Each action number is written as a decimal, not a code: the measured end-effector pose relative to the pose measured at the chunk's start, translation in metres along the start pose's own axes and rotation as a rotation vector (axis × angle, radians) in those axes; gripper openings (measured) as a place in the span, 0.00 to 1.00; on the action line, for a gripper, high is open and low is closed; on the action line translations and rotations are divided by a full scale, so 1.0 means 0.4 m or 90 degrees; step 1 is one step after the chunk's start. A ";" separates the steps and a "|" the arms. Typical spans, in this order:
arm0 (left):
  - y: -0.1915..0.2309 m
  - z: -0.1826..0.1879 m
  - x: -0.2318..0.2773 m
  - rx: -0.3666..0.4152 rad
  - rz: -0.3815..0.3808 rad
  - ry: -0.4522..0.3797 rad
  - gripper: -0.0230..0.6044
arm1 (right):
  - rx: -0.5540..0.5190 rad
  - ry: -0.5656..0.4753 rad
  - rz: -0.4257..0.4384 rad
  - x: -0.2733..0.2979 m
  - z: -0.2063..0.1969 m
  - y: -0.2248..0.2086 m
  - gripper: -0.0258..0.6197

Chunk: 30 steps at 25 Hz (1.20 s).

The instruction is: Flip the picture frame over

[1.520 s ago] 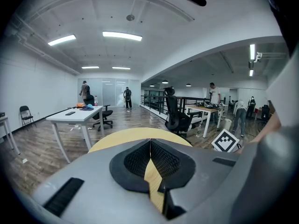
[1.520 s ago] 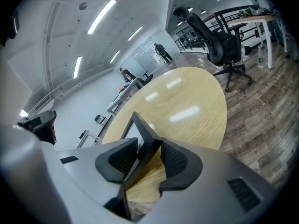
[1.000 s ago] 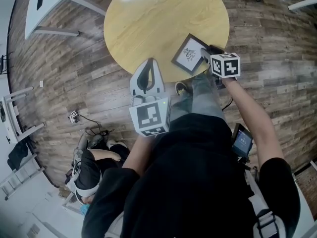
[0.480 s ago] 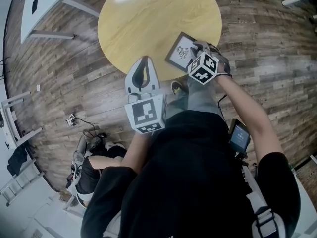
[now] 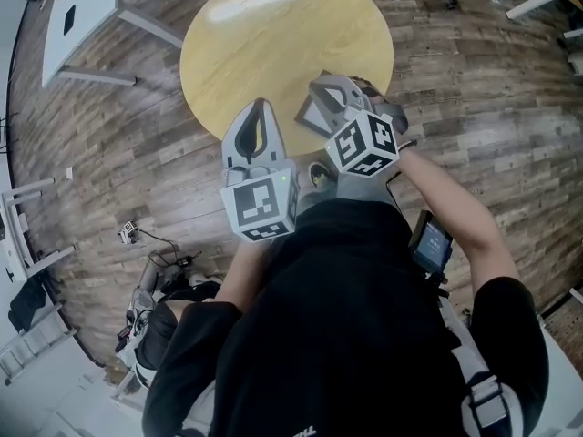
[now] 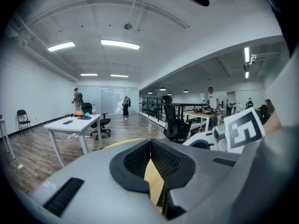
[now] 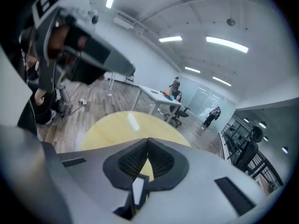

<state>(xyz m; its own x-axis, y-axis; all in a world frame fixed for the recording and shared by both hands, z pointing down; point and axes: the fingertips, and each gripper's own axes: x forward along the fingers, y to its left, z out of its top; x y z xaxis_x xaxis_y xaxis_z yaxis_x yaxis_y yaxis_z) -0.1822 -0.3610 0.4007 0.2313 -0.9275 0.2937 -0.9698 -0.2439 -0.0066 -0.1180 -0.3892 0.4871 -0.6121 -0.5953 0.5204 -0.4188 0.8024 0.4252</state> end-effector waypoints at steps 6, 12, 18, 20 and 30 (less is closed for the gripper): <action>-0.014 0.093 -0.026 -0.001 -0.006 -0.052 0.07 | 0.114 -0.154 -0.077 -0.186 0.206 -0.134 0.07; -0.036 0.168 -0.043 -0.016 -0.020 -0.080 0.07 | 0.339 -0.228 -0.120 -0.306 0.238 -0.254 0.07; -0.050 0.183 -0.038 -0.020 -0.032 -0.085 0.07 | 0.409 -0.241 -0.161 -0.349 0.221 -0.294 0.07; -0.052 0.190 -0.032 -0.017 -0.034 -0.087 0.07 | 0.403 -0.243 -0.166 -0.354 0.224 -0.301 0.07; -0.064 0.196 -0.018 -0.016 -0.050 -0.082 0.07 | 0.374 -0.244 -0.161 -0.345 0.238 -0.304 0.07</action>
<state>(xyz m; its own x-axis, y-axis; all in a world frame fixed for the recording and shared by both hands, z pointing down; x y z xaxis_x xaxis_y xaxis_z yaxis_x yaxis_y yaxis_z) -0.1529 -0.3703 0.3238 0.3124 -0.9350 0.1679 -0.9498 -0.3107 0.0366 -0.0466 -0.4006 0.2931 -0.5959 -0.7942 0.1190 -0.8014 0.5977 -0.0239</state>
